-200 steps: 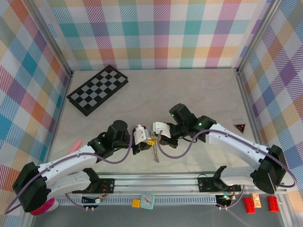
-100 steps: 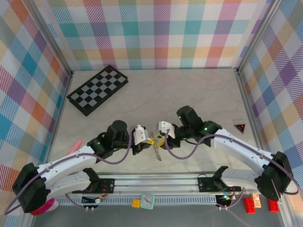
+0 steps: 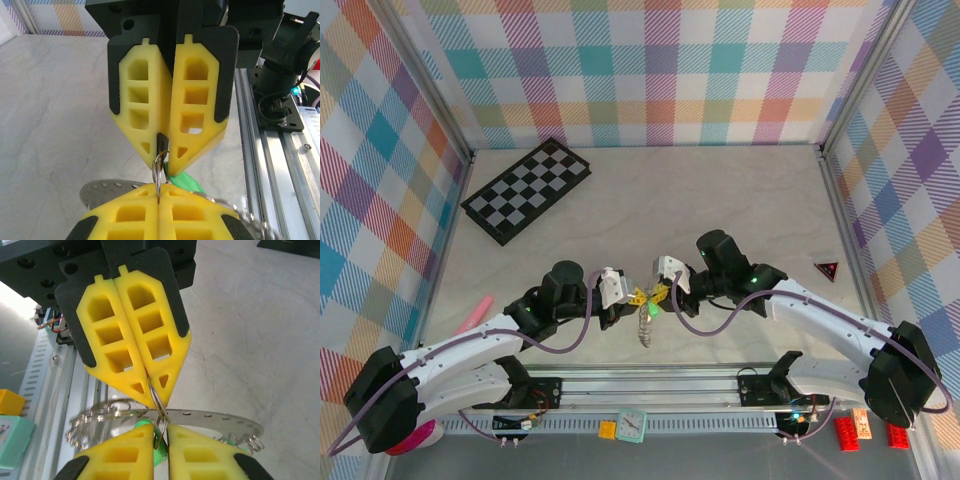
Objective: Put the keys on the keyring
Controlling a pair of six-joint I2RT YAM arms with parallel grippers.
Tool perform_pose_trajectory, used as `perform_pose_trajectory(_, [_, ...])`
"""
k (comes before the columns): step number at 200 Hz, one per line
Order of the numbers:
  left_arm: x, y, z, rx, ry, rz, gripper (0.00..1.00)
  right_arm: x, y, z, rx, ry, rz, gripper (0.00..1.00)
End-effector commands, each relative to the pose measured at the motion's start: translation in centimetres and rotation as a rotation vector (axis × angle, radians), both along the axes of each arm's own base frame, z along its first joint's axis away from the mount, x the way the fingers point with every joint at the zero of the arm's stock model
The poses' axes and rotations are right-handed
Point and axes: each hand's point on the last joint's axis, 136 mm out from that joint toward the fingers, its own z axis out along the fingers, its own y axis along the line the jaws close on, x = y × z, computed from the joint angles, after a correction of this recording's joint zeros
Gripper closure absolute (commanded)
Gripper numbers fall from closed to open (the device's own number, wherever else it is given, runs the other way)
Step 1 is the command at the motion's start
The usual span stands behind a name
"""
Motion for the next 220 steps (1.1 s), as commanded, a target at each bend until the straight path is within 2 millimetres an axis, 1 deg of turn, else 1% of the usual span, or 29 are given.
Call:
perform_pose_trajectory(1, [-0.4, -0.6, 2.1, -0.09, -0.047, -0.035, 1.0, -0.2, -0.1, 0.1, 0.004, -0.009, 0.011, 0.9])
perform_pose_trajectory(27, [-0.8, -0.8, 2.8, -0.13, -0.063, -0.058, 1.0, 0.0, -0.2, -1.8, -0.054, 0.032, 0.003, 0.93])
perform_pose_trajectory(36, [-0.8, -0.8, 3.1, -0.145, -0.072, -0.061, 1.0, -0.2, 0.0, -2.2, -0.062, 0.059, 0.015, 0.94])
perform_pose_trajectory(47, [-0.8, -0.8, 3.3, -0.156, -0.079, -0.057, 1.0, -0.5, 0.3, -1.9, -0.048, 0.083, 0.033, 0.94])
perform_pose_trajectory(59, [-0.7, -0.7, 3.5, -0.171, -0.092, -0.046, 1.0, -0.7, 0.6, -1.0, -0.014, 0.077, 0.046, 0.91])
perform_pose_trajectory(65, [-0.7, -0.7, 3.5, -0.174, -0.094, -0.044, 1.0, -0.7, 0.6, -0.6, 0.004, 0.065, 0.047, 0.88])
perform_pose_trajectory(75, [-0.7, -0.6, 3.6, -0.177, -0.096, -0.042, 1.0, -0.7, 0.5, 0.2, 0.033, 0.037, 0.045, 0.8])
perform_pose_trajectory(99, [-0.8, -0.7, 3.0, -0.171, -0.077, -0.05, 1.0, -0.6, 0.3, 1.7, 0.091, -0.039, 0.034, 0.7])
perform_pose_trajectory(115, [-0.9, -0.8, 2.7, -0.173, -0.065, -0.057, 1.0, -0.4, 0.2, 2.2, 0.118, -0.077, 0.02, 0.68])
perform_pose_trajectory(128, [-1.0, -0.8, 2.5, -0.174, -0.058, -0.06, 1.0, -0.3, 0.2, 2.2, 0.123, -0.084, 0.014, 0.68])
perform_pose_trajectory(170, [-1.2, -0.9, 3.0, -0.206, -0.058, -0.073, 1.0, -0.1, 0.6, 1.5, 0.119, -0.056, 0.017, 0.73])
perform_pose_trajectory(184, [-1.3, -0.9, 3.1, -0.213, -0.055, -0.078, 1.0, 0.1, 0.6, 1.2, 0.113, -0.057, 0.008, 0.76])
perform_pose_trajectory(207, [-1.4, -0.9, 3.4, -0.229, -0.057, -0.081, 1.0, 0.1, 0.8, 1.6, 0.13, -0.062, 0.016, 0.84])
perform_pose_trajectory(216, [-1.4, -0.9, 3.5, -0.234, -0.057, -0.081, 1.0, 0.0, 0.9, 1.7, 0.129, -0.06, 0.024, 0.91])
perform_pose_trajectory(220, [-1.4, -0.9, 3.6, -0.238, -0.056, -0.08, 1.0, -0.1, 0.9, 1.8, 0.127, -0.059, 0.031, 0.95])
